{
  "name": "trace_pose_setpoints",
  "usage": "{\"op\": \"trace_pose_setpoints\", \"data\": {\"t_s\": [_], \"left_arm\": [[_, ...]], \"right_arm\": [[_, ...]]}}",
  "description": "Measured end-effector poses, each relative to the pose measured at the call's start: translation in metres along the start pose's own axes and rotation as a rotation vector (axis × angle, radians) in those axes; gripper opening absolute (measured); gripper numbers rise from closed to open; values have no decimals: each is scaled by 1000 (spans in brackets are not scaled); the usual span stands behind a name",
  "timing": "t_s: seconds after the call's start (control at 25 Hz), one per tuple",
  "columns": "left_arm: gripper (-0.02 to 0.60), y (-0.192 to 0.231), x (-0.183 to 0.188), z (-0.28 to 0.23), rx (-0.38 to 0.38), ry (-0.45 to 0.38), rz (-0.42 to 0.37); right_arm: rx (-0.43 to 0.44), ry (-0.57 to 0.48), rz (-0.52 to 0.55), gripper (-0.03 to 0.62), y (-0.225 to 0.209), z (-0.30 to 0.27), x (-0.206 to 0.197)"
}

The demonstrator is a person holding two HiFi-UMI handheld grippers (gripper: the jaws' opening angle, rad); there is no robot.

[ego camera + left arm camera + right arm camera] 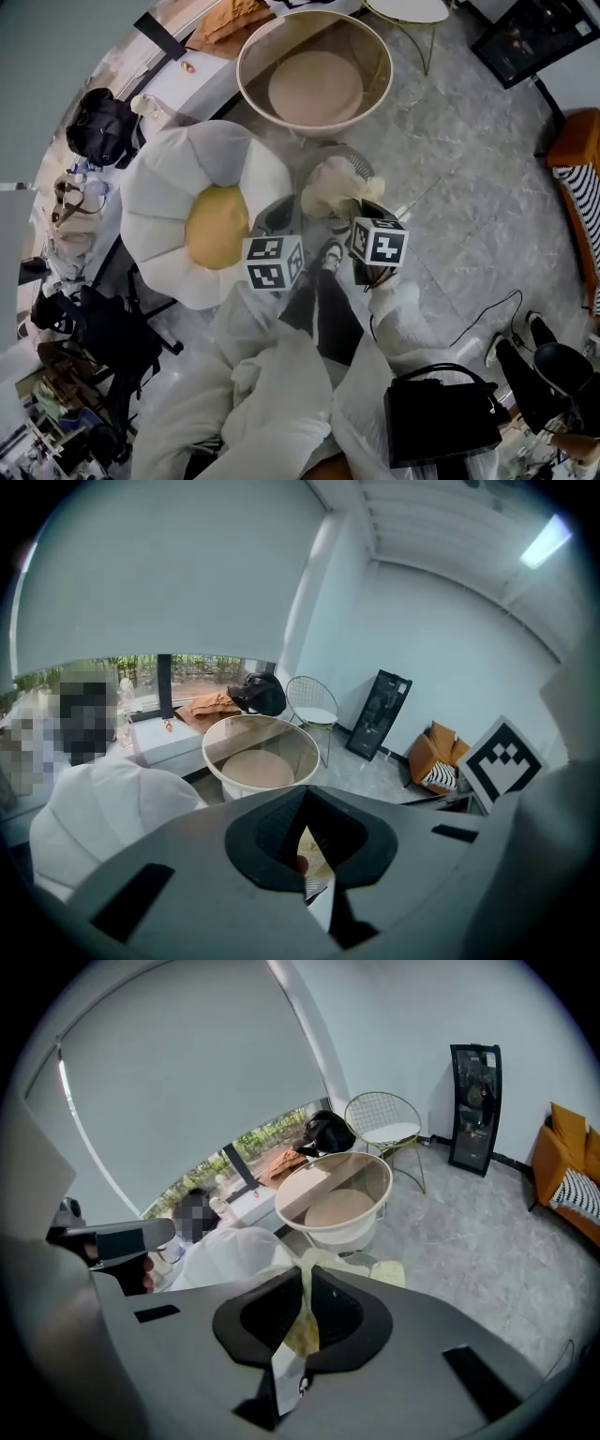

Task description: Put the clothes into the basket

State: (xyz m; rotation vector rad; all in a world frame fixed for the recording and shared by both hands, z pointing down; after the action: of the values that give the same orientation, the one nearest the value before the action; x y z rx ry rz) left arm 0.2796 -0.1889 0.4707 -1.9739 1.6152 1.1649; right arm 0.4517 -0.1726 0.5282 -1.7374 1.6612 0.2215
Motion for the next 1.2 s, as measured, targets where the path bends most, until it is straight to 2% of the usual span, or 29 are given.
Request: {"op": "trace_pose_setpoints", "data": {"t_s": [0.2,0.32,0.36,0.4,0.44,0.84,1.2], "left_arm": [[6,4,-5,-7,-4,9,-2],[6,4,-5,-10,-6,12,1],[6,4,-6,-11,-5,14,3],[6,4,-7,-12,-3,16,6],[6,5,-7,-13,-1,18,8],[6,14,-11,-12,20,28,34],[6,19,-5,-4,27,18,45]], "right_arm": [[-1,7,-4,41,1,-11,-2],[30,-19,0,43,3,-16,0],[46,-29,-3,73,3,-19,1],[61,-33,-11,168,4,-21,1],[71,-29,-20,179,3,-23,1],[63,9,-18,179,2,-29,-6],[66,-2,-3,179,12,-29,2]]}}
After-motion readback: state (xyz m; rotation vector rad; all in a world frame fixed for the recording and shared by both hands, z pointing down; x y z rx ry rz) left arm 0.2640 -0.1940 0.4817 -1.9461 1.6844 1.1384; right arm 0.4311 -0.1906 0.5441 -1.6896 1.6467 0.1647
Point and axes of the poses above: the fingertips, and each gripper's own axes: z backward along the fingers, y to its left, x out of its top, the point moved 5 cm from there along z, backward along the fingers, and after that the axes turned 5 degrees about x, right-handed, at the moved point
